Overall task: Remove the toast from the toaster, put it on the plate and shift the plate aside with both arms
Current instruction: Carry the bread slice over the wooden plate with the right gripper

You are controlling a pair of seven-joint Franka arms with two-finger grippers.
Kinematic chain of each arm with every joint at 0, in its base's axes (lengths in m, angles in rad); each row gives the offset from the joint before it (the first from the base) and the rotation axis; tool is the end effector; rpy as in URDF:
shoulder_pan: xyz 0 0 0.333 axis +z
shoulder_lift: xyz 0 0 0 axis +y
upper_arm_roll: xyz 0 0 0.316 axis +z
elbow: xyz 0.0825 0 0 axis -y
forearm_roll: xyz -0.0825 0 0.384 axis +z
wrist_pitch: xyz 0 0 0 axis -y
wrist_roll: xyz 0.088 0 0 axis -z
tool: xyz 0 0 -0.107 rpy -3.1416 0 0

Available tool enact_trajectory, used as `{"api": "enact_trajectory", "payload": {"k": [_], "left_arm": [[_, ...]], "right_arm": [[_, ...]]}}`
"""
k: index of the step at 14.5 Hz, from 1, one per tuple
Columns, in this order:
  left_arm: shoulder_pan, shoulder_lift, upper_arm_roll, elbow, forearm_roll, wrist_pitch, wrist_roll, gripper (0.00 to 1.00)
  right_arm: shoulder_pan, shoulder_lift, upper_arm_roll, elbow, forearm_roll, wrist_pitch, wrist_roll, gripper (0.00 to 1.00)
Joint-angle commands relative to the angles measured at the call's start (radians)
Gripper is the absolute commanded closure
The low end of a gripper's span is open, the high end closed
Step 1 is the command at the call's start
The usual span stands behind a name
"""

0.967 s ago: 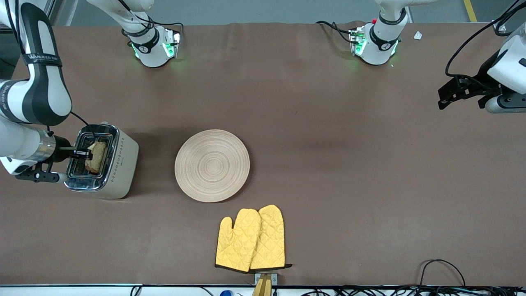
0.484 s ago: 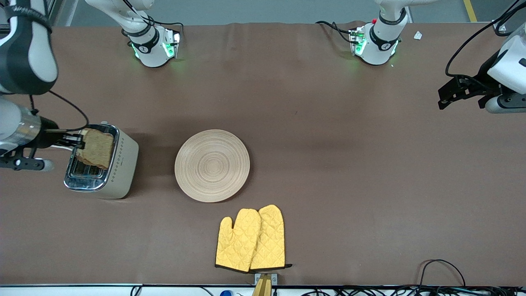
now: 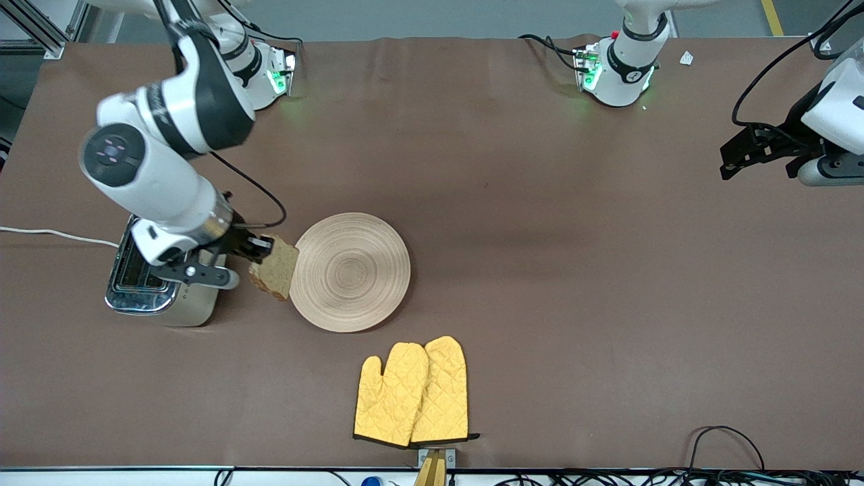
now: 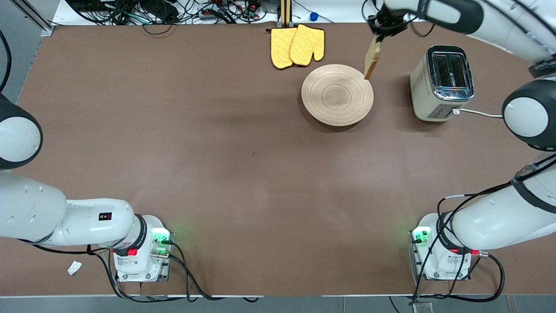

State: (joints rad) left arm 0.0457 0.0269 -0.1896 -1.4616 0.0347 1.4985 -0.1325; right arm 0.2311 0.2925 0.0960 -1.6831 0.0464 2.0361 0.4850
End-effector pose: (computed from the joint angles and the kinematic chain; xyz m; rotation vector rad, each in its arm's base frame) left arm 0.5509 -0.0742 0.6547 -3.1137 0.0134 -0.0225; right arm 0.6162 0.2060 0.4358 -3.0403 0.2780 -0.0445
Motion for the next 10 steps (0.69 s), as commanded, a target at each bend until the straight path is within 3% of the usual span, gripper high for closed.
{"api": "enact_trajectory", "payload": {"k": [1, 3, 7, 10], "left_arm": [[0.005, -0.005, -0.005, 0.009, 0.019, -0.014, 0.019, 0.00], [0.005, -0.005, -0.005, 0.009, 0.019, -0.014, 0.019, 0.00], [0.005, -0.007, -0.002, 0.010, 0.019, -0.014, 0.019, 0.00], [0.005, -0.007, -0.001, 0.010, 0.019, -0.014, 0.019, 0.00]], "right_arm": [[-0.012, -0.022, -0.009, -0.127, 0.161, 0.171, 0.003, 1.00], [-0.007, -0.012, -0.009, -0.150, 0.312, 0.228, -0.009, 1.00], [0.008, 0.037, -0.007, -0.156, 0.478, 0.283, -0.043, 1.00], [0.022, 0.042, -0.007, -0.248, 0.624, 0.363, -0.231, 1.00]]}}
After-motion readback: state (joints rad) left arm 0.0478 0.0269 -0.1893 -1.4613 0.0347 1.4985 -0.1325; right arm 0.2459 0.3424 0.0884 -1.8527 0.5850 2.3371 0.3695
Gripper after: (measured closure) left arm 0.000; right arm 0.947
